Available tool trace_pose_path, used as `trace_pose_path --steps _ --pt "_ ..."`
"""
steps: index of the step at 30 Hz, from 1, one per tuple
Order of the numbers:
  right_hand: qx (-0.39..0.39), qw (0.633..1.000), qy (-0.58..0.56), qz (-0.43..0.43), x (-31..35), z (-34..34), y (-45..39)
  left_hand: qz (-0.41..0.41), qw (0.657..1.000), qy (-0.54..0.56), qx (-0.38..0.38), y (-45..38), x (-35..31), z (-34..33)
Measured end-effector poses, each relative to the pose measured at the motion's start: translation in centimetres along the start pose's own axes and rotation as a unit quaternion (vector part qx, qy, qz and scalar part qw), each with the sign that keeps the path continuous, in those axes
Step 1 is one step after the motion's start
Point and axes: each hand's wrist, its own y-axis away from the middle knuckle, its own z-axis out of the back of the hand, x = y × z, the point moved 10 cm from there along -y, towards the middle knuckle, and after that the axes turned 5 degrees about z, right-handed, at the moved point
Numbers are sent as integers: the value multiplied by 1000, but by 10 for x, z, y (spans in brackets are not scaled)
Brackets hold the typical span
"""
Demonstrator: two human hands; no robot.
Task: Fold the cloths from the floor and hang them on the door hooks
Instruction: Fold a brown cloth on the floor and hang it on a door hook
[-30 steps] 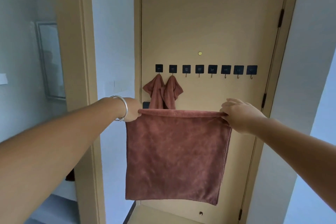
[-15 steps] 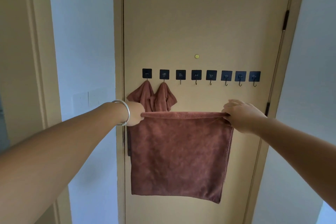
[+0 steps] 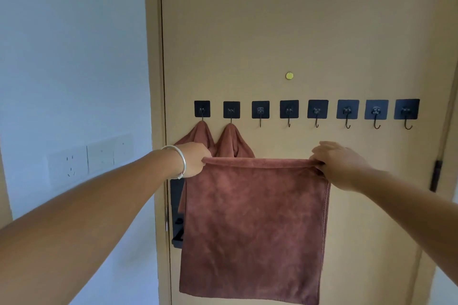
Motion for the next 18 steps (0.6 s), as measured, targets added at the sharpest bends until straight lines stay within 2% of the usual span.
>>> trace_pose_path --steps 6,12,14,18 --pt "-61 995 -74 -6 -40 -25 -63 -20 998 25 -60 -68 -9 3" --pt "-79 994 -73 -7 -58 -39 -113 -36 992 19 -117 -118 -3 -1" --pt "-84 995 -49 24 -56 -39 -124 -71 986 9 -150 -128 -6 1" --pt "-54 989 45 132 -42 -44 -133 -208 947 -131 -206 -133 -27 1"
